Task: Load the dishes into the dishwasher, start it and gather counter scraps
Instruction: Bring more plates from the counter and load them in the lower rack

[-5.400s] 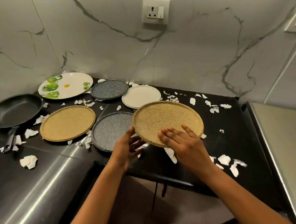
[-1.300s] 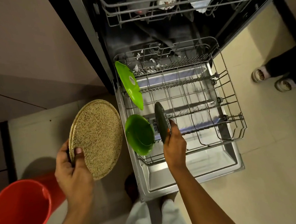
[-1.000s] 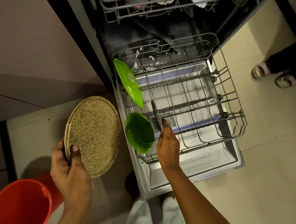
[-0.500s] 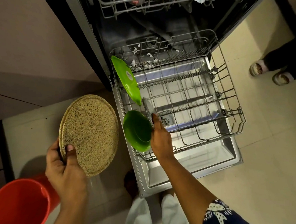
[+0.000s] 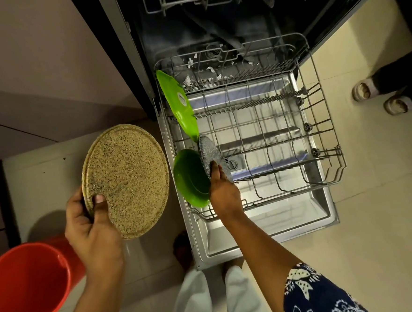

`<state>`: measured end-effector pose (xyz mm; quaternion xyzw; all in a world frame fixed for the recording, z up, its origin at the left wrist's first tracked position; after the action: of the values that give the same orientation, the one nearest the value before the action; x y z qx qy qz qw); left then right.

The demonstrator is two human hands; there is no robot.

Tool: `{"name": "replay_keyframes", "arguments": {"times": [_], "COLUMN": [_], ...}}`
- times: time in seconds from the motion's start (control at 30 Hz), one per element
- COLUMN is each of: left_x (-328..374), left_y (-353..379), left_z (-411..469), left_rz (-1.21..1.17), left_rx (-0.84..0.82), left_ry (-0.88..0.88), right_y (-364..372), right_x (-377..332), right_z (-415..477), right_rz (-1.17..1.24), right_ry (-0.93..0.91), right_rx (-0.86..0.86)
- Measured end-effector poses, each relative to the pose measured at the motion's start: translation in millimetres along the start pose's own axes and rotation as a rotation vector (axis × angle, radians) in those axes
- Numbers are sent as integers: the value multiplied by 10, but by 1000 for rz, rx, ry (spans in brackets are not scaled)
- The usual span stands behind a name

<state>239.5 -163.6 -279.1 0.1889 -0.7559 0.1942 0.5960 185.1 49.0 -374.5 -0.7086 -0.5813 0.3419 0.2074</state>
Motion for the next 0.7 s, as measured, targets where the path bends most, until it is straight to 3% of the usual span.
{"name": "replay_keyframes", "arguments": {"times": [0.17,0.47,0.7], "left_x": [-66,-18,94], "left_y": [-10,90,87], "left_z": [55,75,36], "left_rz": [7,-46,-39], "left_rx": [6,-12,-18], "left_ry": [-3,6,24], "right_y": [-82,188,112], "right_x": [-63,92,248], "right_z": [-11,-27,-40], "right_rz": [24,151,215], "right_ry": [48,-51,-180], "right_rx": [89,125,-39]}}
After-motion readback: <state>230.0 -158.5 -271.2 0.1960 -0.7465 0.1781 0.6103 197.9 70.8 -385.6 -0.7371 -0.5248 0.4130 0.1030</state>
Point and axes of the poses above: each hand's wrist, its own z-axis towards the middle knuckle, its own y-axis out of the palm, x = y × z, the point moved 1 cm from there along z, towards the middle knuckle, and after that the axes turned 13 degrees about -x, right-handed, at the moved point
